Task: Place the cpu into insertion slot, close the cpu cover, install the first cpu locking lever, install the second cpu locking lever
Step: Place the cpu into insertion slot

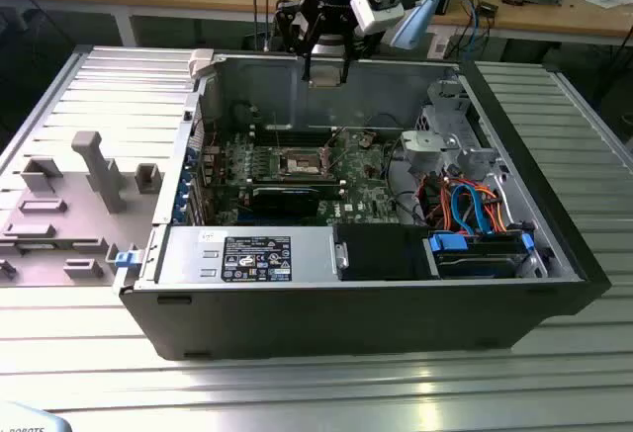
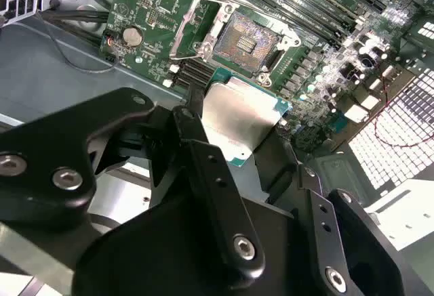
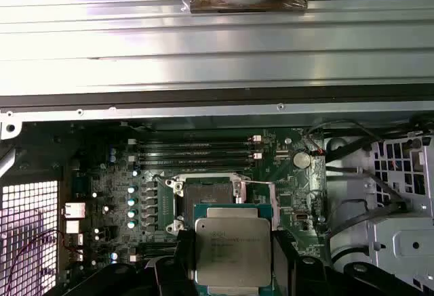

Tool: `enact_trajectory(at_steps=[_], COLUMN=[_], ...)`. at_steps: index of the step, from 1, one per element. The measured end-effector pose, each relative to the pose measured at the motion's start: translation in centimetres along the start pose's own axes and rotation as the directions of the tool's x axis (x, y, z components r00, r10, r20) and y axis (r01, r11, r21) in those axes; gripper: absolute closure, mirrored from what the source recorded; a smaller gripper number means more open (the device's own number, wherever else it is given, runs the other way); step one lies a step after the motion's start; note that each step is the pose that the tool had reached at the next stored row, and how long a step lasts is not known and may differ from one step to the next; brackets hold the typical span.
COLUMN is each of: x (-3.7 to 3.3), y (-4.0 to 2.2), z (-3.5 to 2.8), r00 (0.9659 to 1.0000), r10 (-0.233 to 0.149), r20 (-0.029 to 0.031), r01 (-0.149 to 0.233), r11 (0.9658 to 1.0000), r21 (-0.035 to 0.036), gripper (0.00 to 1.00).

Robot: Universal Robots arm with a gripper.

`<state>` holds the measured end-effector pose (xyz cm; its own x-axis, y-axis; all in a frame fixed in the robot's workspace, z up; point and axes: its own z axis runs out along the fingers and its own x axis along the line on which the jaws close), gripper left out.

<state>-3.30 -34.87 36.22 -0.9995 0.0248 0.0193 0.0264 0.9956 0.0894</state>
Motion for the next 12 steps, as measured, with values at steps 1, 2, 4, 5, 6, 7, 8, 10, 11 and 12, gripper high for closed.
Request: enact_trajectory(at_steps=[1, 2, 4, 5, 6, 7, 8, 10, 11, 12], x=[0.00, 0.00, 0.00, 0.00, 0.00, 0.00, 0.00, 0.00, 0.00, 0.00], y=[0.00, 0.00, 0.00, 0.00, 0.00, 0.00, 0.00, 0.00, 0.00, 0.00], z=[0.00, 0.00, 0.00, 0.00, 0.00, 0.00, 0.00, 0.00, 0.00, 0.00], r00=[1.0000, 1.0000, 1.0000, 1.0000, 1.0000, 1.0000, 1.0000, 1.0000, 1.0000, 1.0000], r10=[0.000, 0.000, 0.000, 0.000, 0.000, 0.000, 0.000, 0.000, 0.000, 0.000], r20=[0.0000, 0.0000, 0.0000, 0.0000, 0.0000, 0.0000, 0.0000, 0.0000, 0.0000, 0.0000], r01=[0.000, 0.000, 0.000, 0.000, 0.000, 0.000, 0.000, 0.000, 0.000, 0.000], r11=[1.0000, 1.0000, 1.0000, 1.0000, 1.0000, 1.0000, 1.0000, 1.0000, 1.0000, 1.0000], r21=[0.0000, 0.0000, 0.0000, 0.0000, 0.0000, 0.0000, 0.0000, 0.0000, 0.0000, 0.0000], gripper=[0.46, 0.46, 0.46, 0.46, 0.46, 0.46, 0.46, 0.46, 0.46, 0.46])
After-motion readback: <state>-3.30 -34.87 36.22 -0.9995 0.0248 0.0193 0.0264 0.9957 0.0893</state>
